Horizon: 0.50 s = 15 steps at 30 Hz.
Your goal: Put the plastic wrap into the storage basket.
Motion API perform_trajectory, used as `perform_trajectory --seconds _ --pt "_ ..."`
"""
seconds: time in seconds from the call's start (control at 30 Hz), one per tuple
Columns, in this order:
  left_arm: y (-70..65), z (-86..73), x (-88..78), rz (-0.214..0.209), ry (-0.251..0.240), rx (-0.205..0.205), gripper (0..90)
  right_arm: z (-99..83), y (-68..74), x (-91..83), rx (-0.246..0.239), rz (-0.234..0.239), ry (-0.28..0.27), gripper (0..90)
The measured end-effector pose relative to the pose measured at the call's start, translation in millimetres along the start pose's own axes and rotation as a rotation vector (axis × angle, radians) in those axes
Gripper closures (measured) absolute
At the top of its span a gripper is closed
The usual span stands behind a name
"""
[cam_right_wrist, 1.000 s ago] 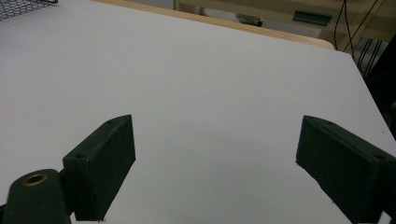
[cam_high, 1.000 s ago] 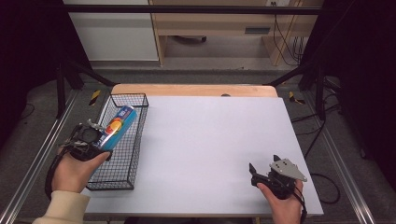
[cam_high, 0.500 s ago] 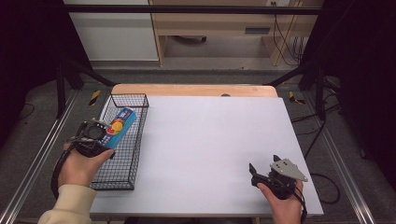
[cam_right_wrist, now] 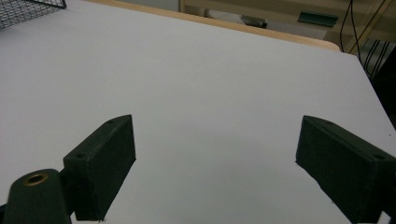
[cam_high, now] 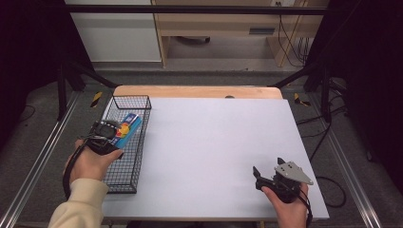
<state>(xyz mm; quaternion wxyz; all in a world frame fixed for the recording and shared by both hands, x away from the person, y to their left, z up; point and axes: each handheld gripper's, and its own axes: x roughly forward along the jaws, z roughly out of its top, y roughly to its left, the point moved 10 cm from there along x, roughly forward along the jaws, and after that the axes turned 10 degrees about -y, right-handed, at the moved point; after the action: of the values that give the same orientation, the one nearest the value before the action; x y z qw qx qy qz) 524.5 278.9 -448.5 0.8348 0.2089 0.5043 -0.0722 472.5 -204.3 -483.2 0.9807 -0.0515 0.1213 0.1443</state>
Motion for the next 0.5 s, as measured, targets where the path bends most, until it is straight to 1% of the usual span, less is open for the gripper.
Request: perform_trajectory --seconds 0.13,0.3,0.33,0.37,0.43,0.5 --pt "0.4 -0.1 4.7 0.024 0.026 0.017 32.2 -0.2 -0.5 0.1 0.002 0.000 0.001 12.1" --pt "-1.5 -6.2 13.2 0.008 0.059 0.013 32.1 -0.3 -0.1 0.2 0.001 0.003 0.002 12.1" --pt "-1.8 -7.4 14.8 0.003 0.067 0.008 32.1 -0.2 -0.2 0.0 0.001 0.002 0.001 12.1" --pt "-3.2 -8.6 16.2 -0.007 0.073 -0.004 32.1 -0.1 -0.1 -0.1 0.001 0.004 0.001 12.1" --pt "-3.0 -9.5 18.7 -0.007 0.073 0.004 32.1 -0.1 -0.3 -0.1 0.000 0.003 0.001 12.1" --pt "-4.7 -10.6 20.3 -0.011 0.079 0.000 32.1 -0.2 -0.3 0.0 0.001 0.002 0.002 12.1"
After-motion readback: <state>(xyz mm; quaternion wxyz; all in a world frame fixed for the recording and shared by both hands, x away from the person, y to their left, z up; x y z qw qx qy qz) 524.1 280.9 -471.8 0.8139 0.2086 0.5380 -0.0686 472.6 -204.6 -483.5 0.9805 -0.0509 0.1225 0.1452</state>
